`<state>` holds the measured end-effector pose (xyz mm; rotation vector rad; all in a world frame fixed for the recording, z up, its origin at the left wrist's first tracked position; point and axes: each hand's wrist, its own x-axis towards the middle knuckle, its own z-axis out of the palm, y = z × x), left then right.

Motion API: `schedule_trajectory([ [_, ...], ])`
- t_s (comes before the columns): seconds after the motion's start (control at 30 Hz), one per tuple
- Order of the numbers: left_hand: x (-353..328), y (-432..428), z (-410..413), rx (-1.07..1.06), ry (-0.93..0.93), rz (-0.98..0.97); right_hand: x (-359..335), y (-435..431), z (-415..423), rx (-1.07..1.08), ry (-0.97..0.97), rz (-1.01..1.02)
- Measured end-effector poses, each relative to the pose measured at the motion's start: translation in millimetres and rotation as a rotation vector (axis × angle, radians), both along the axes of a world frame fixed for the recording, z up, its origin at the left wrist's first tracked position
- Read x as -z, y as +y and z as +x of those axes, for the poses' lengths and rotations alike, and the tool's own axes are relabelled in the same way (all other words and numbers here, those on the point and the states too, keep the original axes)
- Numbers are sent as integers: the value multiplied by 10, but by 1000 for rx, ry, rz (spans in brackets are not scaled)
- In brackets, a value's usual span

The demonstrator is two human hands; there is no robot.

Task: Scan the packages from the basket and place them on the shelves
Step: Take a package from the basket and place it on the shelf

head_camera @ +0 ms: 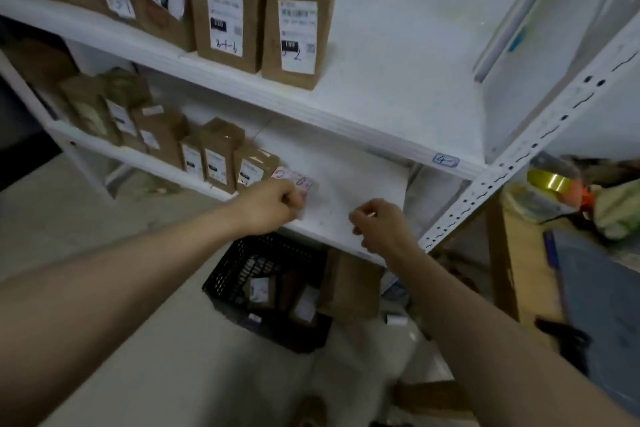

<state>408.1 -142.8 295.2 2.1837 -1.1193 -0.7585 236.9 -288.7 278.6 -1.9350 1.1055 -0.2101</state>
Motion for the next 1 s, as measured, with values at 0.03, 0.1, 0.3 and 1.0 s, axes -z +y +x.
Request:
schedule_trajectory([
  [0.03, 257, 97, -13, -44, 67, 43, 237, 10, -24, 6, 50, 47],
  [0.1, 754, 271, -53, -122, 193, 142, 682, 21, -80, 12, 143, 148],
  [0.3, 1801, 551, -183, -361, 456, 305, 1669, -38, -203, 111, 244, 403],
  [1.0, 3213, 114, -227, -682, 730, 433, 3526, -385, 344, -64, 521, 577],
])
